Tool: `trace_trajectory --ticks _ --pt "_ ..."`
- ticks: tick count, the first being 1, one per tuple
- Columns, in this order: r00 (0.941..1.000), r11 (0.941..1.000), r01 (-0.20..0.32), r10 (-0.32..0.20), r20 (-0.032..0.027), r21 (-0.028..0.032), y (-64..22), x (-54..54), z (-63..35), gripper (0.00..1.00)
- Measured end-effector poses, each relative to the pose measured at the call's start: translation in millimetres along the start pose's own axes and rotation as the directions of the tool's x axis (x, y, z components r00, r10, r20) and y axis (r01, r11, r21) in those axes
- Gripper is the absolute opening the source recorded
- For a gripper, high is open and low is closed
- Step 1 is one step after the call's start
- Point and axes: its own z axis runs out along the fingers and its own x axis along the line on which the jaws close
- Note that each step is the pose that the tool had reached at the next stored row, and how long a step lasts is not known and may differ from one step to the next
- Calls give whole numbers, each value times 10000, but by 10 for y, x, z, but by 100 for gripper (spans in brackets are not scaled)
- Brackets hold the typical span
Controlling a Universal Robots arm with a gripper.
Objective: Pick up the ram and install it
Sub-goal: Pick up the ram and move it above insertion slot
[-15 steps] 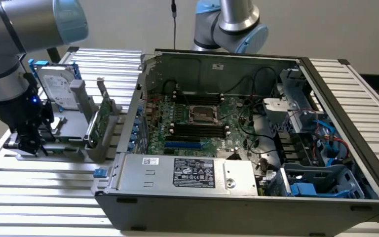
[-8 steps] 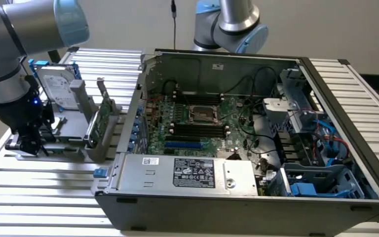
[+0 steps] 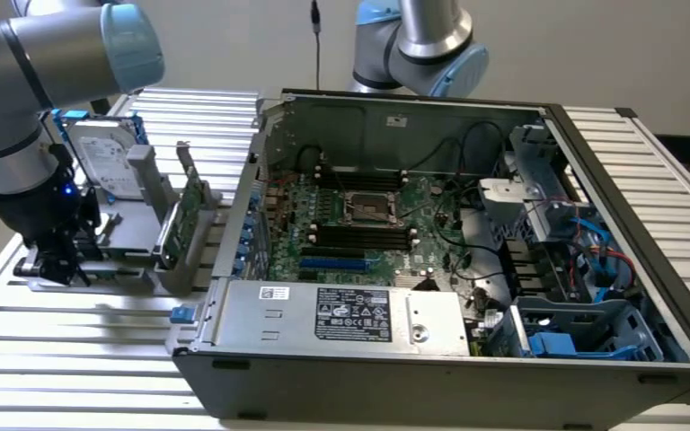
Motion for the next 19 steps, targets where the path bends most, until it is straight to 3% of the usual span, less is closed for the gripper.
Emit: trace_trajectory --ticks 4,7,19 --pt "9999 10000 9 -8 108 -25 0 0 11 40" --pt "9999 10000 11 -11 135 -37 -1 0 14 27" --pt "9999 10000 12 -10 157 -67 -8 5 39 27"
